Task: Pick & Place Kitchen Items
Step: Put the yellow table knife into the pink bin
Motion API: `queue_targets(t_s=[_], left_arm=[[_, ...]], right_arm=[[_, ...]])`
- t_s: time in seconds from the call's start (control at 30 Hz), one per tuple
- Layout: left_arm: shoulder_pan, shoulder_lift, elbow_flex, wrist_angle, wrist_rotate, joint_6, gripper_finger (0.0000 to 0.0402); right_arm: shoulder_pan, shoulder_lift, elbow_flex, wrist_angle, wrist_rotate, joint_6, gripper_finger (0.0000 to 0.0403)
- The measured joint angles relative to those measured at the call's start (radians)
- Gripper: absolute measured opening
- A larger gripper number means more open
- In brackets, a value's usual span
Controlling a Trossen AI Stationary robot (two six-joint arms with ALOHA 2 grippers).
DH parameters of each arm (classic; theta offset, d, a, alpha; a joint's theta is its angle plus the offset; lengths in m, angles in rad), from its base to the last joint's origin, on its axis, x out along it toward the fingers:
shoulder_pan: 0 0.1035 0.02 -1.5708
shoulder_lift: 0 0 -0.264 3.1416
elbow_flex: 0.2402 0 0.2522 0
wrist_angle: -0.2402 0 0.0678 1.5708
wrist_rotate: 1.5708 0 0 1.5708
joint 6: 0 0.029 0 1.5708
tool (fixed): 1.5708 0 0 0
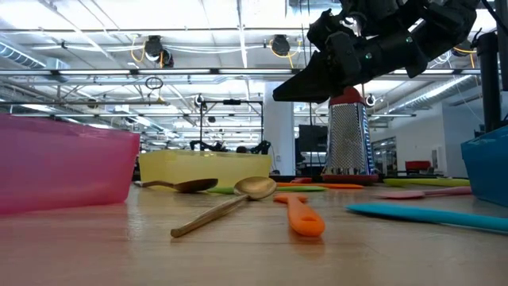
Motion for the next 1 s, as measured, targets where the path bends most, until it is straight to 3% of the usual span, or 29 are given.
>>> queue_targets(t_s=[0.5, 0.73, 1.0], left_arm=[[0.029, 0.000, 0.000, 0.029, 0.001, 0.001, 0.0088], [0.043, 0.000, 0.000, 0.028, 0.088, -0.009, 0.0088], [0.043, 0.000, 0.000, 0.044, 0.094, -0.014, 0.0088]], right_arm=[[0.000, 0.000, 0.000, 0.000, 0.001, 0.000, 0.0130], [0.000, 0.000, 0.000, 0.000, 0.001, 0.000, 0.0130], [0.000, 0.000, 0.000, 0.000, 0.001, 0.000, 0.0130]])
